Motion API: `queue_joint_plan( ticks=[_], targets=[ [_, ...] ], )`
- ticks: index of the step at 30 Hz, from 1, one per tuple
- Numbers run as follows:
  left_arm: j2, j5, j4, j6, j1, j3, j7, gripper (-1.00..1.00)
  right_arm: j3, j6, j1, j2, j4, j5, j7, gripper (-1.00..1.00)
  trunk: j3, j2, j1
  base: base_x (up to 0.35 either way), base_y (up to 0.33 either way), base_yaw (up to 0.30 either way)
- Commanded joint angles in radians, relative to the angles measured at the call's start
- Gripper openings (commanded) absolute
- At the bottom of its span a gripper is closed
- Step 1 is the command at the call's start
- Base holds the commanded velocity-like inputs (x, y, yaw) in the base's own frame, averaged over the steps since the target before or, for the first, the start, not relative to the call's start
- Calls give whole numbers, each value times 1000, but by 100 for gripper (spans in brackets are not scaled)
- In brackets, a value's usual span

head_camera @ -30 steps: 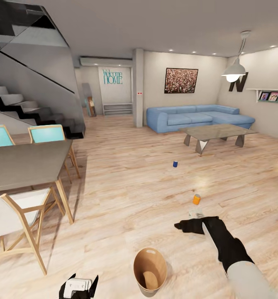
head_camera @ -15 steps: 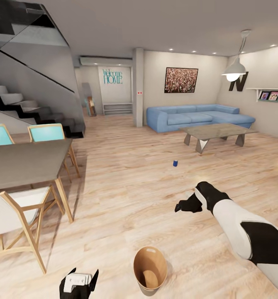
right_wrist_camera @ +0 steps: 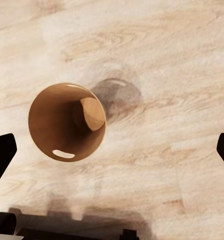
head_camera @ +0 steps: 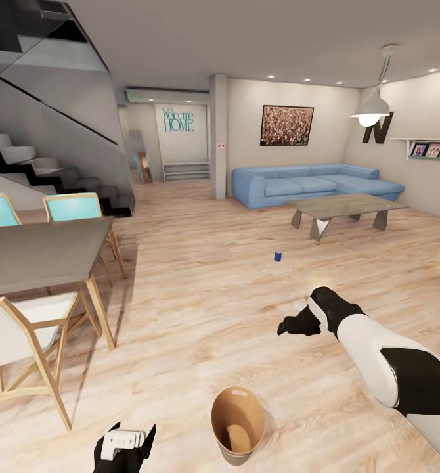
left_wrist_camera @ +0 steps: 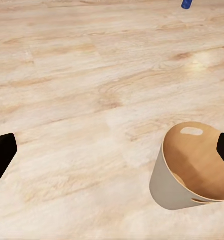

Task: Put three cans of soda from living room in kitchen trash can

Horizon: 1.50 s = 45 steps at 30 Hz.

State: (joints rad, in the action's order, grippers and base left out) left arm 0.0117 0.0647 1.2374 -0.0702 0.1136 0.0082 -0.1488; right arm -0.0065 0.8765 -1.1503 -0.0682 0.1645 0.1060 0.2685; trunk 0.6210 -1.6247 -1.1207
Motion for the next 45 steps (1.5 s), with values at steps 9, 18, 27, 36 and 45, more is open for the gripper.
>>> queue_joint_plan(
  ticks=[9,18,27,36,45],
  targets=[
    [38,-2,0,50,-10,0,-2,100,-1,-13,0,-10,-25,1,0,100,28,-63,-35,0,0,0],
    [50,-2,-1,57,-12,1,2,100,0,-36,1,-15,-55,4,0,100,56,-126,-69,0,0,0],
    [51,-3,-3,58,-13,1,4,100,1,-38,1,-14,-59,4,1,100,85,-189,-104,0,0,0],
    [51,-3,-2,58,-12,1,5,100,0,-75,3,-5,-59,2,1,100,113,-252,-138,0,0,0],
    [51,-3,-3,58,-12,1,4,100,3,-93,4,4,-60,1,1,100,141,-315,-173,0,0,0]
  ],
)
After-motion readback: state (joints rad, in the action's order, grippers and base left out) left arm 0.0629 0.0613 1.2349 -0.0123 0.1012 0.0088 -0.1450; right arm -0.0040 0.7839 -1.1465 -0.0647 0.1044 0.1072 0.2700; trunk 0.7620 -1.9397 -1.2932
